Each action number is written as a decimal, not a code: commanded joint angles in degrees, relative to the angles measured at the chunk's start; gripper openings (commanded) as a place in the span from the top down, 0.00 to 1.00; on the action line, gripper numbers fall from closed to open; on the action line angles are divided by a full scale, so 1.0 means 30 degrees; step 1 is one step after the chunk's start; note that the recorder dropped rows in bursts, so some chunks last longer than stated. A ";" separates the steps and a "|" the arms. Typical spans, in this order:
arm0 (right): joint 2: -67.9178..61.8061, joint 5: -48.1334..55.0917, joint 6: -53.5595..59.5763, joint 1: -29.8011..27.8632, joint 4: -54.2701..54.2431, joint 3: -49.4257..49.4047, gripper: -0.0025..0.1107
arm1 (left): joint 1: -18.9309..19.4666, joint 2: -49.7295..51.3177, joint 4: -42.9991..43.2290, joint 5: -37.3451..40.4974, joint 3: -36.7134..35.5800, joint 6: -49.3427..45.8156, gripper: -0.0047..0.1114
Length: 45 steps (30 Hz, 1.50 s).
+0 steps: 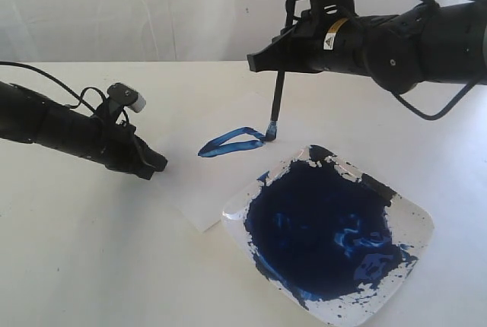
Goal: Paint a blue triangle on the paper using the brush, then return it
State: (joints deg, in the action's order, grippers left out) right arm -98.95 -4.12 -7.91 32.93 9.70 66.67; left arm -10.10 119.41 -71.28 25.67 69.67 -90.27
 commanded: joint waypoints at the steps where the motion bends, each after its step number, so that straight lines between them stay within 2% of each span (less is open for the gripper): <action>1: 0.0318 0.0477 0.0001 -0.0122 0.0065 0.0025 0.98 | 0.0023 -0.0003 -0.0089 0.0327 0.0016 -0.0053 0.96; 21: 0.0405 0.0379 -0.0856 -0.0089 0.0065 0.0025 0.98 | 0.0023 -0.0003 -0.0089 0.0327 0.0016 -0.0053 0.96; 34: 0.0202 -0.0962 -0.2113 0.0507 0.0065 0.0025 0.98 | 0.0023 -0.0003 -0.0163 0.0327 0.0016 -0.0053 0.96; 45: 0.0159 -0.0520 -0.1897 0.0507 0.0135 0.0025 0.98 | 0.0023 -0.0003 -0.0163 0.0327 0.0016 -0.0053 0.96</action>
State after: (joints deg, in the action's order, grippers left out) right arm -98.51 -6.06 -13.92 34.31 9.70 66.67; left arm -10.10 119.41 -71.28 25.67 69.67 -90.27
